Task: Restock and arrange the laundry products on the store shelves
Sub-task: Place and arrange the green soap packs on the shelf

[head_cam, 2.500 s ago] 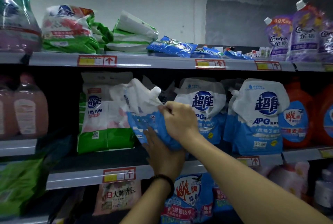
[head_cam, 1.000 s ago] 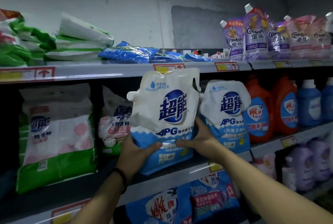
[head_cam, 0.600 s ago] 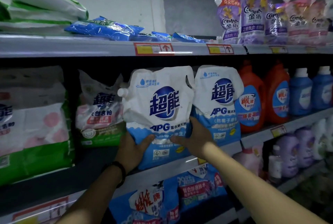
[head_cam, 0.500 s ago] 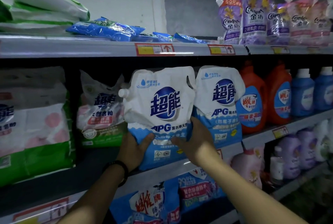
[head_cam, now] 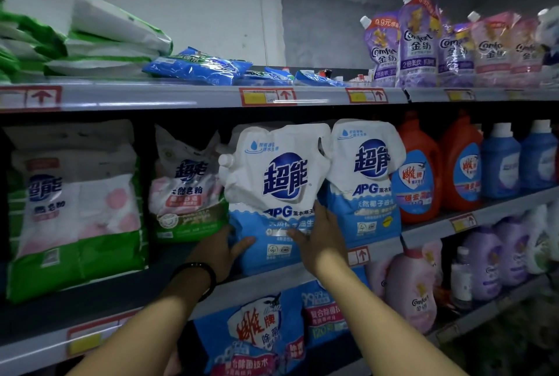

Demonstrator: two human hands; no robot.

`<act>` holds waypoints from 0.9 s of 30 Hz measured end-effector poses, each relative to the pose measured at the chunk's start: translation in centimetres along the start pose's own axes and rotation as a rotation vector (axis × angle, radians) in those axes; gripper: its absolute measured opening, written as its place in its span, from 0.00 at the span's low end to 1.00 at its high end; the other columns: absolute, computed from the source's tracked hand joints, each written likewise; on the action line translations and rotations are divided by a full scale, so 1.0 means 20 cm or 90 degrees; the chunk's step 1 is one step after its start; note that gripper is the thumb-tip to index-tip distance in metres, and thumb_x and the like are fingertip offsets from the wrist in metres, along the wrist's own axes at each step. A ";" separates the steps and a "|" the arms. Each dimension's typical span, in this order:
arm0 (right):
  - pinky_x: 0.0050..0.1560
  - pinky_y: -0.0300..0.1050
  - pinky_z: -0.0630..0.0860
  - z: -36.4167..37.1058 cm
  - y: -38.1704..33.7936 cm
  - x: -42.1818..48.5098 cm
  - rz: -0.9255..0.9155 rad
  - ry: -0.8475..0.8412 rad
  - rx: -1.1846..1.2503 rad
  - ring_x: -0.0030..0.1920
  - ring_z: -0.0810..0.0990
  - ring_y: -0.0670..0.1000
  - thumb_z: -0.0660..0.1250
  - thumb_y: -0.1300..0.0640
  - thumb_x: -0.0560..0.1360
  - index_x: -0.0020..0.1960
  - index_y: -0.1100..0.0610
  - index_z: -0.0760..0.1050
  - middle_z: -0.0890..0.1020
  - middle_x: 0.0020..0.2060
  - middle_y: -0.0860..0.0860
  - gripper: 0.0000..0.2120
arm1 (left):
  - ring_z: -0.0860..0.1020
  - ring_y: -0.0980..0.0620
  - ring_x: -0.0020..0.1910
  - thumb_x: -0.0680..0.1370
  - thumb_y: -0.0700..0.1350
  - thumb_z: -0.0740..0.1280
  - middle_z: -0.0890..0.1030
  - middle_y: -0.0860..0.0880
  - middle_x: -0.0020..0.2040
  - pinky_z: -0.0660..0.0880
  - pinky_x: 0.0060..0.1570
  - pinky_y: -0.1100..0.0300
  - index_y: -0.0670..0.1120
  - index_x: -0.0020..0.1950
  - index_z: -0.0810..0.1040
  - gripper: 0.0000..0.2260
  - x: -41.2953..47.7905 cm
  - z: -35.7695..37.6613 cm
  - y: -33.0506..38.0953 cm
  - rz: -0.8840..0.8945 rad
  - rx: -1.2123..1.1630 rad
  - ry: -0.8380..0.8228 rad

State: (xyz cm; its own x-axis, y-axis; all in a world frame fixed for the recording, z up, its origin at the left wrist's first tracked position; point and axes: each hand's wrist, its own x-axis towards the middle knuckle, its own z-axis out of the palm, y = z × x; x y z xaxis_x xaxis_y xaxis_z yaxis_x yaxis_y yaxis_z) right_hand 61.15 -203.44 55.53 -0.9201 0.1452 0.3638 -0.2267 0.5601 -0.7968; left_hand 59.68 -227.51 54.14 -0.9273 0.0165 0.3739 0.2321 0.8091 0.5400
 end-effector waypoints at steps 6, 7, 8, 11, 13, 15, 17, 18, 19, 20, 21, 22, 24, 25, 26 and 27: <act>0.51 0.51 0.79 0.16 -0.06 -0.26 0.020 0.197 -0.031 0.57 0.78 0.59 0.78 0.50 0.73 0.70 0.55 0.64 0.71 0.63 0.56 0.33 | 0.79 0.52 0.41 0.80 0.67 0.60 0.80 0.54 0.41 0.76 0.41 0.54 0.57 0.46 0.74 0.15 -0.28 -0.39 -0.42 0.042 0.257 0.146; 0.50 0.50 0.78 0.20 -0.09 -0.32 -0.035 0.232 -0.019 0.55 0.77 0.56 0.79 0.50 0.72 0.63 0.55 0.67 0.73 0.58 0.54 0.27 | 0.79 0.49 0.42 0.81 0.66 0.58 0.80 0.53 0.41 0.77 0.41 0.53 0.57 0.45 0.74 0.16 -0.32 -0.46 -0.49 0.051 0.289 0.189; 0.49 0.50 0.77 0.26 -0.14 -0.37 -0.087 0.227 0.001 0.52 0.76 0.54 0.78 0.51 0.73 0.57 0.53 0.69 0.74 0.54 0.51 0.22 | 0.78 0.46 0.43 0.81 0.65 0.57 0.80 0.51 0.42 0.77 0.42 0.51 0.56 0.45 0.75 0.16 -0.36 -0.52 -0.57 0.055 0.328 0.231; 0.46 0.51 0.77 0.44 -0.27 -0.46 -0.182 0.094 0.022 0.47 0.73 0.49 0.73 0.51 0.76 0.47 0.48 0.67 0.72 0.46 0.46 0.13 | 0.76 0.39 0.47 0.80 0.60 0.56 0.80 0.45 0.47 0.76 0.48 0.46 0.51 0.50 0.78 0.17 -0.47 -0.67 -0.74 0.031 0.409 0.311; 0.45 0.50 0.77 0.56 -0.35 -0.49 -0.235 0.019 0.010 0.44 0.73 0.46 0.70 0.50 0.78 0.46 0.46 0.68 0.72 0.45 0.44 0.10 | 0.74 0.39 0.50 0.80 0.60 0.57 0.78 0.44 0.50 0.74 0.52 0.44 0.48 0.53 0.78 0.18 -0.54 -0.72 -0.81 0.010 0.422 0.343; 0.44 0.47 0.77 0.68 -0.41 -0.49 -0.283 -0.029 0.017 0.44 0.74 0.44 0.69 0.49 0.78 0.47 0.46 0.69 0.72 0.45 0.43 0.08 | 0.73 0.40 0.52 0.79 0.60 0.58 0.76 0.43 0.51 0.73 0.54 0.43 0.47 0.55 0.78 0.19 -0.58 -0.74 -0.87 -0.002 0.418 0.370; 0.44 0.48 0.79 0.81 -0.47 -0.48 -0.295 -0.068 0.024 0.44 0.76 0.45 0.70 0.48 0.78 0.49 0.47 0.71 0.74 0.46 0.43 0.08 | 0.72 0.40 0.55 0.78 0.62 0.60 0.75 0.44 0.53 0.73 0.57 0.44 0.46 0.57 0.78 0.21 -0.59 -0.73 -0.90 -0.023 0.377 0.394; 0.45 0.49 0.80 0.88 -0.50 -0.46 -0.287 -0.089 0.031 0.44 0.77 0.46 0.70 0.48 0.77 0.50 0.47 0.72 0.75 0.46 0.43 0.08 | 0.71 0.40 0.57 0.78 0.63 0.61 0.75 0.44 0.54 0.73 0.57 0.44 0.47 0.59 0.78 0.22 -0.59 -0.73 -0.90 -0.029 0.356 0.400; 0.46 0.51 0.81 0.95 -0.52 -0.44 -0.275 -0.108 0.036 0.45 0.79 0.46 0.71 0.48 0.77 0.51 0.47 0.72 0.77 0.45 0.44 0.08 | 0.71 0.41 0.57 0.77 0.63 0.62 0.74 0.45 0.55 0.73 0.57 0.45 0.47 0.59 0.78 0.22 -0.60 -0.73 -0.90 -0.031 0.344 0.397; 0.47 0.52 0.81 1.01 -0.56 -0.41 -0.268 -0.125 0.037 0.45 0.80 0.47 0.71 0.48 0.77 0.52 0.48 0.73 0.78 0.46 0.45 0.09 | 0.71 0.42 0.57 0.76 0.63 0.64 0.74 0.45 0.56 0.73 0.57 0.45 0.47 0.60 0.77 0.23 -0.60 -0.72 -0.91 -0.030 0.339 0.389; 0.48 0.52 0.81 1.06 -0.59 -0.38 -0.261 -0.143 0.037 0.47 0.80 0.48 0.72 0.47 0.77 0.53 0.48 0.73 0.79 0.46 0.46 0.10 | 0.71 0.42 0.57 0.76 0.62 0.65 0.74 0.45 0.56 0.72 0.57 0.46 0.46 0.60 0.77 0.22 -0.60 -0.72 -0.92 -0.027 0.338 0.386; 0.49 0.51 0.81 1.11 -0.62 -0.35 -0.252 -0.160 0.045 0.48 0.80 0.49 0.72 0.47 0.77 0.53 0.47 0.72 0.79 0.47 0.47 0.11 | 0.71 0.42 0.57 0.76 0.61 0.68 0.74 0.45 0.56 0.72 0.57 0.46 0.46 0.61 0.77 0.22 -0.61 -0.72 -0.93 -0.020 0.336 0.390; 0.50 0.50 0.81 1.19 -0.70 -0.28 -0.220 -0.172 0.078 0.49 0.80 0.49 0.73 0.48 0.76 0.53 0.46 0.71 0.79 0.48 0.48 0.12 | 0.71 0.43 0.57 0.74 0.59 0.71 0.74 0.45 0.58 0.73 0.57 0.46 0.46 0.62 0.77 0.22 -0.61 -0.71 -0.93 -0.006 0.340 0.397; 0.49 0.50 0.81 1.24 -0.73 -0.25 -0.203 -0.173 0.099 0.48 0.80 0.49 0.73 0.49 0.76 0.53 0.47 0.71 0.79 0.48 0.47 0.12 | 0.72 0.43 0.58 0.74 0.58 0.71 0.74 0.45 0.59 0.73 0.57 0.46 0.47 0.63 0.77 0.23 -0.61 -0.71 -0.93 -0.002 0.344 0.393; 0.48 0.49 0.81 1.28 -0.76 -0.21 -0.190 -0.173 0.118 0.47 0.81 0.49 0.74 0.51 0.75 0.53 0.48 0.71 0.80 0.47 0.47 0.12 | 0.72 0.43 0.59 0.74 0.58 0.71 0.74 0.46 0.60 0.73 0.58 0.46 0.47 0.63 0.77 0.23 -0.60 -0.71 -0.93 -0.001 0.345 0.390; 0.45 0.48 0.80 1.32 -0.78 -0.18 -0.177 -0.174 0.135 0.46 0.81 0.49 0.74 0.52 0.75 0.53 0.49 0.71 0.80 0.47 0.47 0.13 | 0.72 0.43 0.59 0.74 0.58 0.71 0.74 0.46 0.61 0.73 0.59 0.46 0.48 0.64 0.76 0.23 -0.60 -0.71 -0.93 0.001 0.341 0.387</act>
State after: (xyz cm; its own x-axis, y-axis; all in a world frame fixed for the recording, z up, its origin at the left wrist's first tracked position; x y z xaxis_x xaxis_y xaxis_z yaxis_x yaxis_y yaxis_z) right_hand 59.60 -234.28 53.89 -0.8589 -0.2237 0.4606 -0.5120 0.3630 -0.7785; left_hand 70.68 -251.17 50.27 -0.5692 -0.1799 0.8022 -0.0825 0.9833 0.1620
